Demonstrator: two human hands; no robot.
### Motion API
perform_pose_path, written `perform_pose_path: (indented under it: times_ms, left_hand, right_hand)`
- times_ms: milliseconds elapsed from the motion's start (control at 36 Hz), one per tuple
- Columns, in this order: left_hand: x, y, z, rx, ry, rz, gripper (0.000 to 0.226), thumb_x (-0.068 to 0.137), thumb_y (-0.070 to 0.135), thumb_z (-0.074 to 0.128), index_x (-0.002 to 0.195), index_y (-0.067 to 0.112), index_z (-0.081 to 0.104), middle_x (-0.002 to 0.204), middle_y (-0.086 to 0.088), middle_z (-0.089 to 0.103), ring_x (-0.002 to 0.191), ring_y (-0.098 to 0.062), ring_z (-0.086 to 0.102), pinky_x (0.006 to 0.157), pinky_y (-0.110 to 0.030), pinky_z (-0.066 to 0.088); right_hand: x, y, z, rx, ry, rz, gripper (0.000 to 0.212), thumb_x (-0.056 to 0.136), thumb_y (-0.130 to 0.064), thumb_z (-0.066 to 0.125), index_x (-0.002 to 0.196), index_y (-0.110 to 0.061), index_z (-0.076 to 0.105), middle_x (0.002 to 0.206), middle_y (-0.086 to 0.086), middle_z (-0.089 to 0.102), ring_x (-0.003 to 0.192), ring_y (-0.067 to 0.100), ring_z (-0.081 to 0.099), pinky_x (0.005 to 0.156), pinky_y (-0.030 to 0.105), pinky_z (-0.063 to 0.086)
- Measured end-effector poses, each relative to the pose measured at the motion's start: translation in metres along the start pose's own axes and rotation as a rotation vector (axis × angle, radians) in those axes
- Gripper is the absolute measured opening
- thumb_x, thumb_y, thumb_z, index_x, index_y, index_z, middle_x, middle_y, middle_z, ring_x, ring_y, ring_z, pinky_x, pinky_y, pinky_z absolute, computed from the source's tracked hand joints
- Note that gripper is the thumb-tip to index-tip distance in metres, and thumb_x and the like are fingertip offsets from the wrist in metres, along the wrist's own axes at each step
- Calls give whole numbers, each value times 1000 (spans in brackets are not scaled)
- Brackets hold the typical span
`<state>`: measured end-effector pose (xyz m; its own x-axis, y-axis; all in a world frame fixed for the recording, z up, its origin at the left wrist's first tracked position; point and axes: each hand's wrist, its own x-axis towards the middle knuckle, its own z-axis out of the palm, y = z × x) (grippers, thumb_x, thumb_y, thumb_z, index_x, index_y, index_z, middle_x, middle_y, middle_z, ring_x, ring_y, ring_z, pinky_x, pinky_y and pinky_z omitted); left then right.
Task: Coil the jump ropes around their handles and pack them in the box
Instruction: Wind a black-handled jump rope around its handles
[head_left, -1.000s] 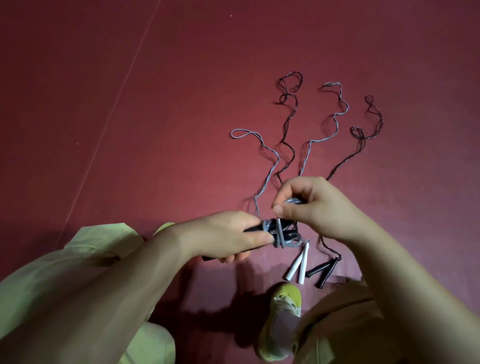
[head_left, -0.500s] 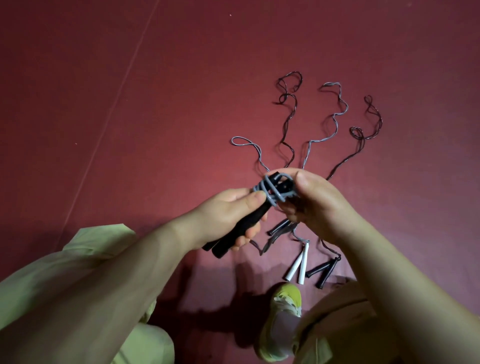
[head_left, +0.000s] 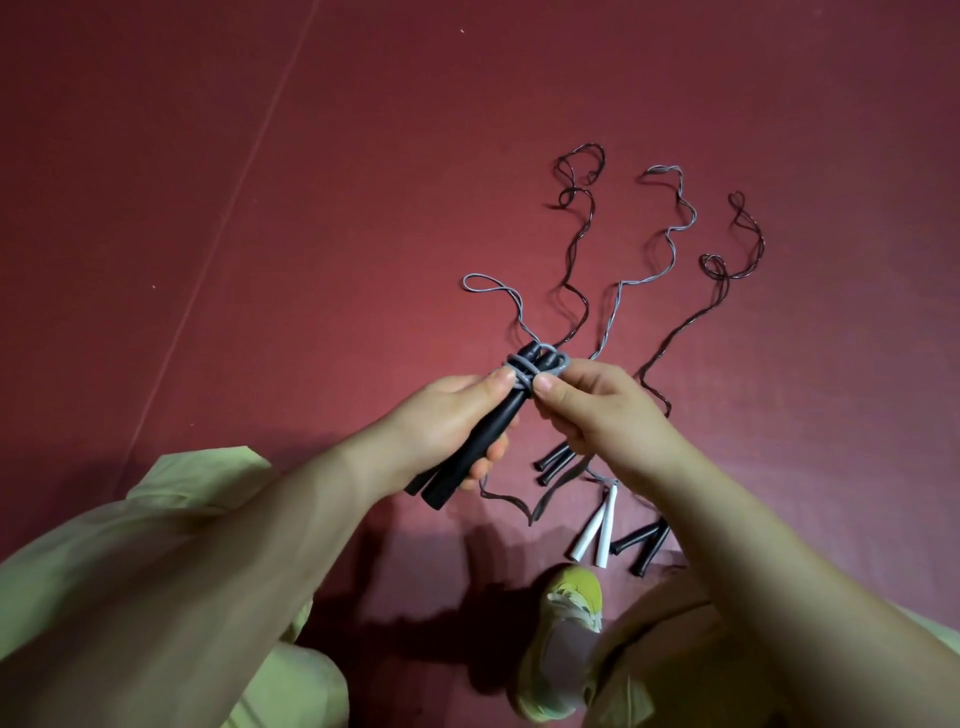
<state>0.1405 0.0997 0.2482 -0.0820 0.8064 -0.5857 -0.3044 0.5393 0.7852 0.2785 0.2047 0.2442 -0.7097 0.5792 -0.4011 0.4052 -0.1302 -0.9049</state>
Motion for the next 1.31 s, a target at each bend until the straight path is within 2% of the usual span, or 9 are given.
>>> perform_pose_path:
  times_ms: [167, 278, 389, 528, 722, 861, 944, 1139, 1306]
  left_hand:
    - [1, 4, -13, -223, -221, -167, 57, 77, 55, 45, 101, 6, 62, 67, -2, 55, 49, -14, 51, 47, -24, 42]
    - [-3, 4, -11, -199, -253, -223, 50, 74, 47, 51, 103, 8, 62, 65, 3, 51, 43, -8, 44, 40, -19, 38]
    - [-1, 1, -6, -120, -154, -188, 38, 89, 44, 51, 100, 9, 61, 61, 5, 46, 40, -6, 35, 39, -16, 30]
    - [4, -6, -3, 107, -9, -118, 26, 99, 37, 45, 93, 15, 57, 60, 7, 44, 40, -6, 32, 43, -18, 26]
    - [10, -10, -6, 226, 66, -74, 25, 97, 38, 48, 88, 16, 56, 64, 4, 45, 43, -9, 33, 43, -19, 26]
    - [17, -17, -13, 662, 187, 23, 36, 91, 48, 53, 71, 19, 48, 66, 0, 48, 54, -17, 41, 57, -32, 33]
    - [18, -19, -14, 789, 243, 30, 37, 91, 48, 52, 69, 20, 44, 63, 4, 46, 58, -17, 44, 58, -33, 33]
    - [13, -22, -10, 1105, 294, 167, 36, 90, 54, 47, 76, 21, 39, 70, 5, 47, 72, -25, 48, 60, -35, 31]
    - [13, -20, -11, 980, 230, 168, 37, 82, 51, 63, 77, 20, 43, 68, 7, 46, 64, -18, 46, 56, -34, 31]
  right_hand:
    - [2, 2, -5, 106, 28, -9, 23, 80, -34, 59, 76, -12, 58, 68, 8, 31, 54, 12, 22, 45, 21, 17]
    - [0, 2, -6, 110, 34, -10, 23, 82, -34, 59, 76, -12, 55, 72, 12, 32, 53, 11, 23, 46, 22, 17]
    - [0, 7, -2, 57, 57, 42, 31, 97, -32, 55, 73, -13, 50, 60, 1, 34, 49, 9, 23, 43, 22, 18]
    - [3, 10, 8, -197, 139, 89, 43, 97, -45, 49, 70, -16, 65, 49, -11, 42, 40, 3, 33, 47, 22, 27]
    - [3, 5, 9, -434, 216, 99, 53, 95, -51, 47, 58, -16, 60, 45, -7, 43, 36, 4, 38, 42, 18, 29]
    - [4, 15, 12, -235, 122, 179, 43, 96, -48, 48, 73, -16, 65, 45, -11, 44, 34, 2, 36, 45, 20, 28]
    - [3, 13, 14, -39, 69, 260, 50, 97, -50, 44, 83, -7, 66, 51, -7, 42, 37, 4, 31, 40, 19, 25]
    - [1, 3, 13, -73, 100, 333, 58, 88, -63, 49, 77, -9, 66, 57, -2, 40, 41, 10, 29, 42, 22, 23]
    - [2, 2, 12, -10, 122, 296, 44, 91, -49, 55, 74, -9, 66, 57, 0, 37, 40, 10, 25, 39, 20, 20]
